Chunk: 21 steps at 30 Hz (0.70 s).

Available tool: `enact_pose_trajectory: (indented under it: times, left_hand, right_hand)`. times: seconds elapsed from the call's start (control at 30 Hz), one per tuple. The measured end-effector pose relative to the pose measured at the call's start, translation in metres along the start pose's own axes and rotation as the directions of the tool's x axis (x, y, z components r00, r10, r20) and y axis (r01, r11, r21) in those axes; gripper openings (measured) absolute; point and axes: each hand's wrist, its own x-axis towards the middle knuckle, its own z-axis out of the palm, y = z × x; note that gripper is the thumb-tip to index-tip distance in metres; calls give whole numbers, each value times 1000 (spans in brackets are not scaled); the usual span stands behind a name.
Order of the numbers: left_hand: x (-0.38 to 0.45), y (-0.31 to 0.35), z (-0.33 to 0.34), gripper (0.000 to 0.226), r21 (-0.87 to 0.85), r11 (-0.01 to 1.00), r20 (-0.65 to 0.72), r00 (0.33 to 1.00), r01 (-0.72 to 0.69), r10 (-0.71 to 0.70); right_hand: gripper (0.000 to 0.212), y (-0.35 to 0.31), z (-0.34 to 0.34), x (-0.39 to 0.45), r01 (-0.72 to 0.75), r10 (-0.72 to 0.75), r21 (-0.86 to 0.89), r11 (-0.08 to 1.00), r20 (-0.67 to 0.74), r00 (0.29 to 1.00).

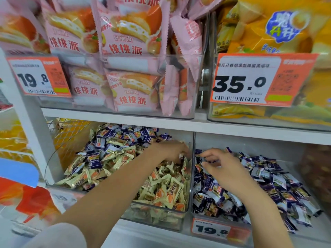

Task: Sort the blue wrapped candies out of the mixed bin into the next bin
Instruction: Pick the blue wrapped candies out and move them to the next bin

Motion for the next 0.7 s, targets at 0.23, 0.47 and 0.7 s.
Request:
enact_pose_trajectory:
  times: [0.23, 0.47, 0.7]
  left_hand:
    - [11, 4, 1, 58, 77, 993, 117, 989, 85, -93]
    - [0, -3, -4, 42, 1, 999, 45, 998, 40, -40]
    - [-77, -2, -17, 50, -303, 953, -391, 911, 10, -134]
  right_hand:
    - [20, 4, -5, 4, -13, 13, 14, 1000, -11, 1000]
    - [19, 9, -11, -1, 11, -10, 27, 1000, -24, 1000]
    - [15, -11, -19, -15, 141, -110, 177, 974, -178, 978]
